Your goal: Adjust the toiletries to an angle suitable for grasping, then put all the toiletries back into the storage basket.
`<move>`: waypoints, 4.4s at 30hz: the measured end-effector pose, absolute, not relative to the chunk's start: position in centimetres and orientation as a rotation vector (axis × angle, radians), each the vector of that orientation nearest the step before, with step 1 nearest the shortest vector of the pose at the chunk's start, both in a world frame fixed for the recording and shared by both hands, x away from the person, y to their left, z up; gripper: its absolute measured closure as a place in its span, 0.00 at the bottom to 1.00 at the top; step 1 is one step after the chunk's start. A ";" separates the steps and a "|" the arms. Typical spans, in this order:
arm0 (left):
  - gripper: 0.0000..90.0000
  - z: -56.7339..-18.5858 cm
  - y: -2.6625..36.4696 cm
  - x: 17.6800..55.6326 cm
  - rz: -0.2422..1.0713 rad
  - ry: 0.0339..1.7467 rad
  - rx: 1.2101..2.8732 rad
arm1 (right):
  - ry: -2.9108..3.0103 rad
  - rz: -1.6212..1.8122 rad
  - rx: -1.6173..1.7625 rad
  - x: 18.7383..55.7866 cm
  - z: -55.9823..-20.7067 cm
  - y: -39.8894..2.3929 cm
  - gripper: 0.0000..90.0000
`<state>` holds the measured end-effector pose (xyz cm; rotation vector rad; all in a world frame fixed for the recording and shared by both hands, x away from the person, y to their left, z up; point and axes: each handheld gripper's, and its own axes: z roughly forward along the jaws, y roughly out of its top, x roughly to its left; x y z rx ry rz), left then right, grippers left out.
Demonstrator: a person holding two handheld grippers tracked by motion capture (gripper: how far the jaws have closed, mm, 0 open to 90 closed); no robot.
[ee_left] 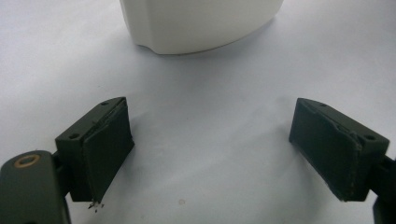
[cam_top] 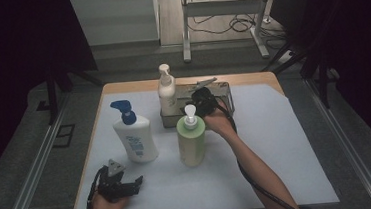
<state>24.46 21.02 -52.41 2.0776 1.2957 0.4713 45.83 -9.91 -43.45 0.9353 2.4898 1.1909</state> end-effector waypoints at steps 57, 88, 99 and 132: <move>0.14 -52.4 21.0 24.4 0.472 1.296 2.077 | 2.487 1.205 0.871 39.5 -42.7 -18.6 0.21; 0.14 -52.4 21.0 24.4 0.474 1.296 2.076 | 2.579 1.262 0.750 33.5 -43.5 -19.2 0.00; 0.14 -52.4 21.0 24.4 0.476 1.295 2.075 | 2.604 1.277 0.688 32.4 -43.0 -17.4 0.00; 0.14 -52.4 21.0 24.4 0.475 1.294 2.075 | 2.547 1.292 0.645 33.4 -42.7 -12.2 0.02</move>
